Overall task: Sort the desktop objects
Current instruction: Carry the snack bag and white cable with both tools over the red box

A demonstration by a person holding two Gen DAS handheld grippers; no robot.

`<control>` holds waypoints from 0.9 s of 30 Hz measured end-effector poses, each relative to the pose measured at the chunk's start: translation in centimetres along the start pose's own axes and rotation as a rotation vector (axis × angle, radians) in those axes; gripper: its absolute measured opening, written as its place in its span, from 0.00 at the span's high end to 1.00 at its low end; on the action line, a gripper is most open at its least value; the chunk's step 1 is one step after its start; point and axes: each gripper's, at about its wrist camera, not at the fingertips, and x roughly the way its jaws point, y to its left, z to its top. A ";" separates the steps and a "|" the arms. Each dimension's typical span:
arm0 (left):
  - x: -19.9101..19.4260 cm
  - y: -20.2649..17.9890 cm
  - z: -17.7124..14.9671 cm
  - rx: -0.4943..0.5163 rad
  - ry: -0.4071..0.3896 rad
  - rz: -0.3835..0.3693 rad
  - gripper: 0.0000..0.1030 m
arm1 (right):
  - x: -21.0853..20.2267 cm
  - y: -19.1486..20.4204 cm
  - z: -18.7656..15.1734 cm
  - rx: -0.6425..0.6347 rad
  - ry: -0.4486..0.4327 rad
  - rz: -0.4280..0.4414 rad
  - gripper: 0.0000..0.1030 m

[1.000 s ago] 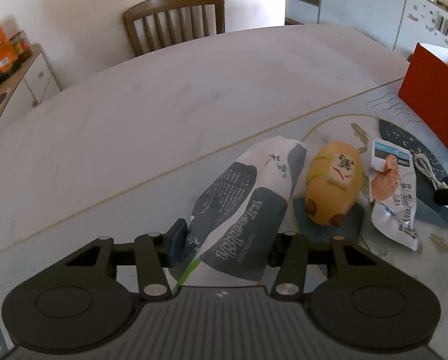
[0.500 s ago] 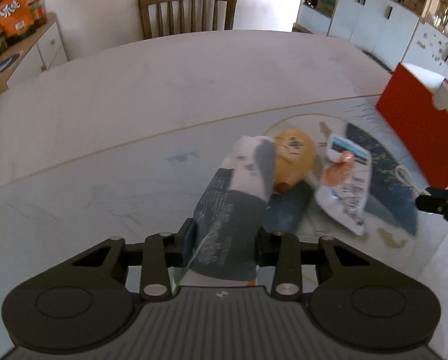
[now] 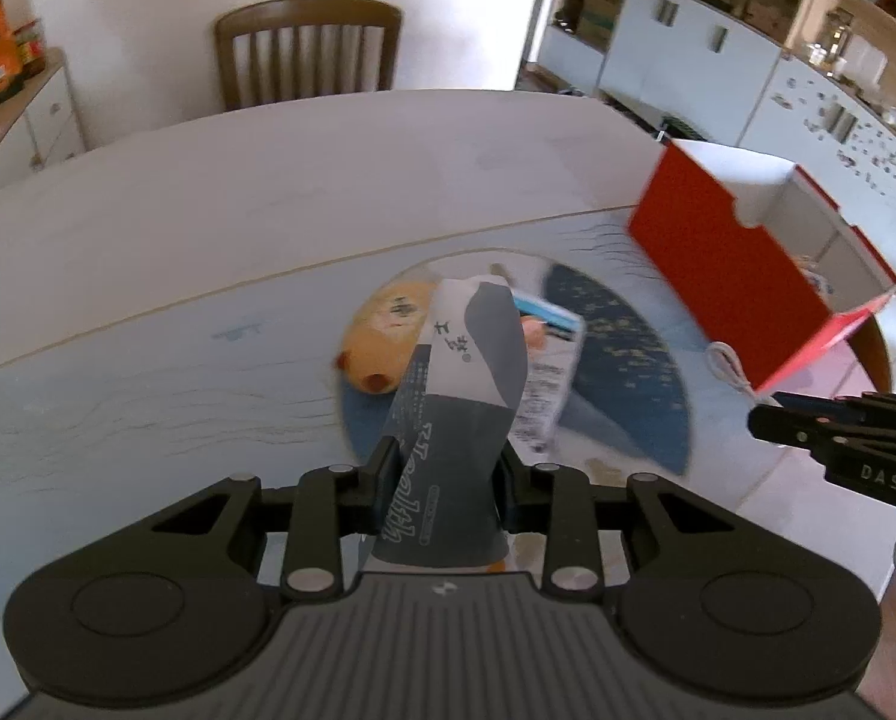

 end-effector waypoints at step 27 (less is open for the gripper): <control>0.2 -7.9 -0.9 0.150 0.050 -0.104 0.25 | -5.8 -3.9 -0.1 0.077 -0.063 0.007 0.80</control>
